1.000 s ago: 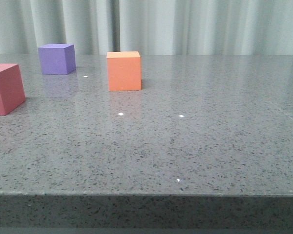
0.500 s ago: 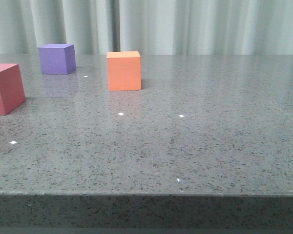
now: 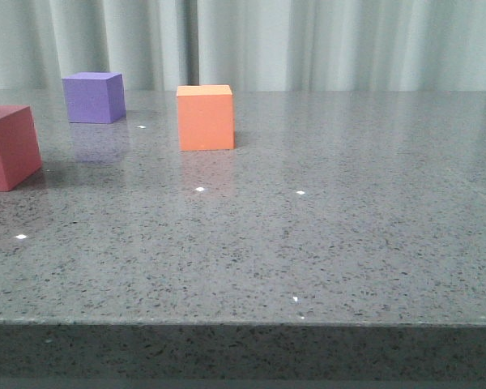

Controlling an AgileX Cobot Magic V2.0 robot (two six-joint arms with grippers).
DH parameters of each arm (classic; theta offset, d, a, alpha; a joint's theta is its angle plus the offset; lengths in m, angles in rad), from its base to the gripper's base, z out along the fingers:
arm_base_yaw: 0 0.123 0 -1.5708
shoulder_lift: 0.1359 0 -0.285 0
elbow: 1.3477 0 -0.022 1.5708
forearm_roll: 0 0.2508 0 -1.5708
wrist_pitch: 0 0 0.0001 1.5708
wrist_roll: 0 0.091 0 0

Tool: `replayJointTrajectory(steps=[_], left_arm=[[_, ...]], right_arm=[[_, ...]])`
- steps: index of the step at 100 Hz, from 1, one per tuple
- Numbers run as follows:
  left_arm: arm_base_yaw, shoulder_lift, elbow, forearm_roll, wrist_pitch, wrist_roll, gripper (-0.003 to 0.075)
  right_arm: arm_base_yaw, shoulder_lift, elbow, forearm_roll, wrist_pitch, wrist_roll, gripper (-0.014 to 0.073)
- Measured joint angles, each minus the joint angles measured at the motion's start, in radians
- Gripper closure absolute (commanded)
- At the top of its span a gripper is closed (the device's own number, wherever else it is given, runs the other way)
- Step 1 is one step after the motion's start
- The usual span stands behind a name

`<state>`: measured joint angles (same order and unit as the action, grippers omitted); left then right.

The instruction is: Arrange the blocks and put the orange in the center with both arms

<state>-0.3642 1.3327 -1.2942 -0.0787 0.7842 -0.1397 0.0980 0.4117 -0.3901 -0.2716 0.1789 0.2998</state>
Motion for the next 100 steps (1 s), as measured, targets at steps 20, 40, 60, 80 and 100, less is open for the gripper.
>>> replayJointTrajectory(steps=[20,40,60,80,100], left_arm=[[-0.142,0.169,-0.136,0.151,-0.006,-0.168,0.0069],[-0.251,0.327,-0.288,0.306,0.038,-0.3,0.0069],[-0.313,0.48,-0.463,0.454,0.151,-0.403,0.0069],[-0.341,0.589,-0.584,0.512,0.198,-0.44,0.0069],[-0.343,0.631,-0.617,0.512,0.201,-0.46,0.0069]], right_arm=[[0.0,0.0,0.0,0.0,0.0,0.0,0.0662],[0.0,0.0,0.0,0.0,0.0,0.0,0.0662],[0.0,0.0,0.0,0.0,0.0,0.0,0.0662],[0.0,0.0,0.0,0.0,0.0,0.0,0.0662],[0.0,0.0,0.0,0.0,0.0,0.0,0.0662]])
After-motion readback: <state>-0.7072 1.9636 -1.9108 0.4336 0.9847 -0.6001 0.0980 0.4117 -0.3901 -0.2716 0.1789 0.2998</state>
